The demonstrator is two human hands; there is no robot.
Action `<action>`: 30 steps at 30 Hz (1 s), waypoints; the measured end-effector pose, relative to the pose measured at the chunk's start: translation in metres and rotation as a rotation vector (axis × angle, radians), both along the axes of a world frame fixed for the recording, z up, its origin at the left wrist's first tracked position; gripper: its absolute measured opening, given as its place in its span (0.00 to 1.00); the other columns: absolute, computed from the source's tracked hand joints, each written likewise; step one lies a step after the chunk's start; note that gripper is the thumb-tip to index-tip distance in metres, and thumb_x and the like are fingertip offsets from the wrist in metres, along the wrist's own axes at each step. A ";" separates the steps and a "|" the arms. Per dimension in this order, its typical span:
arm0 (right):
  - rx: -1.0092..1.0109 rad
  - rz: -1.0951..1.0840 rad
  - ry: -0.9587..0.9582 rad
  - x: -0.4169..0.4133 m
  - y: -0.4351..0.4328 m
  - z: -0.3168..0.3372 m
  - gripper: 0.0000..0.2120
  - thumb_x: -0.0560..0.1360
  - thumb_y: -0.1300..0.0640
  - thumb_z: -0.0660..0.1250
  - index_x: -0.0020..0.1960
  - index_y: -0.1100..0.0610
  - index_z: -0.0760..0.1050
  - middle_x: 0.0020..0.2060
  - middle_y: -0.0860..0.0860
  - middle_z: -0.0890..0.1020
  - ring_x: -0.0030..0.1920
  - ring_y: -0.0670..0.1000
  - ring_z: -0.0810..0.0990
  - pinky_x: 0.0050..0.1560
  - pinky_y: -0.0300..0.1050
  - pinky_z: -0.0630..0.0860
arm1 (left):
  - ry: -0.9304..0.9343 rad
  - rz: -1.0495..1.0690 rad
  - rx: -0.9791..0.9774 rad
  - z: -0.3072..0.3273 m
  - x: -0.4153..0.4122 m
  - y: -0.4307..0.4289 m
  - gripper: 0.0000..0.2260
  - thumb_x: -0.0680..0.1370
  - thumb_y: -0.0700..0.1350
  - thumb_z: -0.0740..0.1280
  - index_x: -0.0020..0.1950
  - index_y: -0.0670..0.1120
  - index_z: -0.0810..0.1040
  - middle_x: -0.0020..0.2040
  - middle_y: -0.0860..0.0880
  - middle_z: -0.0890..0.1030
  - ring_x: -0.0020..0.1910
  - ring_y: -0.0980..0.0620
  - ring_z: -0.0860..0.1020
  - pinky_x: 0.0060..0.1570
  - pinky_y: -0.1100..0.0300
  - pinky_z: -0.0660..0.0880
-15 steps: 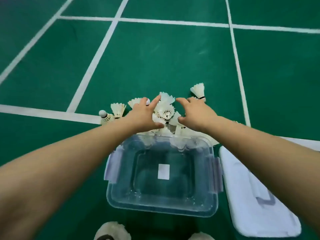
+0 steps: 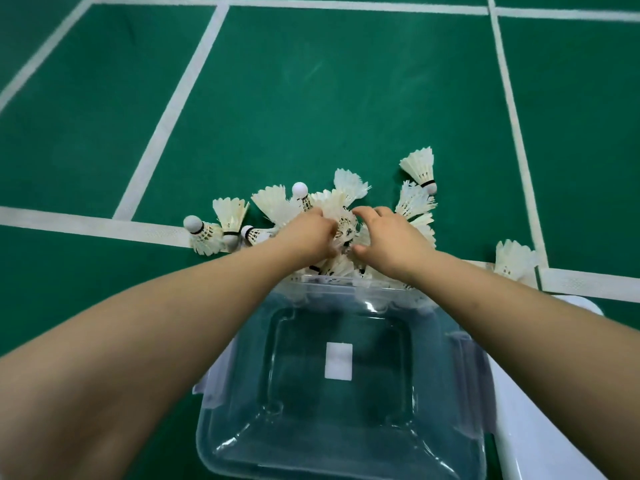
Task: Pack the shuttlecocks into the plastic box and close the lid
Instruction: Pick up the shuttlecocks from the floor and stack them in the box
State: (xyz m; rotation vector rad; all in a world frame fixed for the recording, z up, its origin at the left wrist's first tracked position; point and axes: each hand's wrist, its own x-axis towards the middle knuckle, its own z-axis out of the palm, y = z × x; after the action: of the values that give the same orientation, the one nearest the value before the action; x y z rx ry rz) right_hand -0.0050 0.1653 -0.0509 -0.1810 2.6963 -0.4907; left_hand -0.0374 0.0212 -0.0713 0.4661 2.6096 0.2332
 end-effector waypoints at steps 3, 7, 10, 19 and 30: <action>-0.008 -0.001 0.027 0.001 0.006 0.010 0.31 0.74 0.52 0.64 0.73 0.52 0.56 0.67 0.57 0.68 0.65 0.59 0.68 0.64 0.52 0.68 | 0.051 0.021 0.039 0.009 0.001 -0.002 0.10 0.73 0.48 0.65 0.50 0.42 0.76 0.45 0.47 0.68 0.45 0.47 0.72 0.45 0.57 0.68; -0.025 0.015 0.066 0.005 0.010 0.035 0.31 0.73 0.52 0.63 0.73 0.51 0.56 0.68 0.56 0.68 0.66 0.58 0.67 0.64 0.52 0.68 | 0.134 0.010 0.118 0.034 0.009 -0.004 0.10 0.73 0.48 0.67 0.48 0.42 0.76 0.48 0.45 0.70 0.45 0.47 0.71 0.44 0.59 0.66; -0.034 0.033 0.108 0.012 0.014 0.062 0.32 0.73 0.51 0.64 0.73 0.50 0.55 0.68 0.55 0.67 0.66 0.57 0.67 0.62 0.50 0.69 | 0.197 -0.030 0.140 0.066 0.015 -0.006 0.13 0.72 0.50 0.69 0.51 0.42 0.76 0.51 0.44 0.71 0.47 0.47 0.71 0.46 0.60 0.66; -0.016 0.159 0.327 0.061 0.009 0.177 0.38 0.71 0.45 0.68 0.74 0.49 0.52 0.68 0.52 0.67 0.66 0.55 0.67 0.64 0.49 0.68 | 0.353 -0.157 0.145 0.196 0.064 -0.024 0.17 0.72 0.51 0.68 0.55 0.42 0.75 0.54 0.44 0.72 0.50 0.46 0.73 0.51 0.58 0.67; -0.038 0.302 0.592 0.154 -0.019 0.273 0.41 0.68 0.46 0.71 0.74 0.48 0.52 0.70 0.49 0.63 0.64 0.55 0.68 0.63 0.50 0.70 | 0.464 -0.225 0.122 0.300 0.157 -0.046 0.18 0.71 0.52 0.70 0.54 0.42 0.77 0.53 0.44 0.73 0.49 0.46 0.74 0.50 0.59 0.68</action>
State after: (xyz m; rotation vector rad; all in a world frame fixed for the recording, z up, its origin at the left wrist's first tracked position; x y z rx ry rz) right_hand 0.1486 0.1464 0.2224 -0.8504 3.1369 -0.4466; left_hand 0.1193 -0.0246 0.2291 0.9487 2.9637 0.2320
